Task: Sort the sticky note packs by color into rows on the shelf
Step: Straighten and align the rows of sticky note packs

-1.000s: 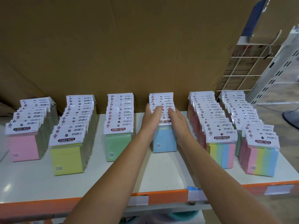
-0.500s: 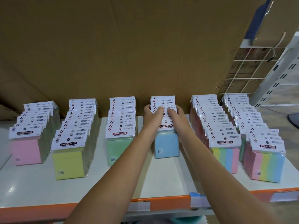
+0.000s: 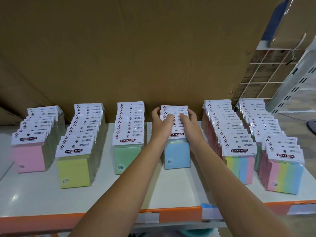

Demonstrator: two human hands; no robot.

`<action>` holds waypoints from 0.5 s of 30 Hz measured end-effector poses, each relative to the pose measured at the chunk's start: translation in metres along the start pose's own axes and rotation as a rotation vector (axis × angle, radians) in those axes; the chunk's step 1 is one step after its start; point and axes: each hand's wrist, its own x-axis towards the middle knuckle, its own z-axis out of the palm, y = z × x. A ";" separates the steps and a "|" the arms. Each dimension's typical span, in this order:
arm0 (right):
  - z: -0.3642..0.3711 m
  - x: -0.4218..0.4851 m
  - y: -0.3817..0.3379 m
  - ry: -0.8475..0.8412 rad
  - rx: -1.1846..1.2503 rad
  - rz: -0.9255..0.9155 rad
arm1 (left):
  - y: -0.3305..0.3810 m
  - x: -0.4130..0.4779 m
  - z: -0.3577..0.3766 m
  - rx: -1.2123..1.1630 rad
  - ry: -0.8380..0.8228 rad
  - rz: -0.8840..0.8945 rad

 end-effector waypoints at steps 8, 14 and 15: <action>0.001 0.000 0.000 -0.038 -0.008 0.109 | 0.001 0.004 -0.002 0.125 -0.115 -0.023; 0.000 -0.008 -0.008 -0.043 0.024 0.140 | 0.006 0.001 -0.005 0.148 -0.084 -0.060; -0.002 -0.011 -0.007 -0.048 0.033 0.138 | 0.005 0.001 -0.006 0.164 -0.056 -0.075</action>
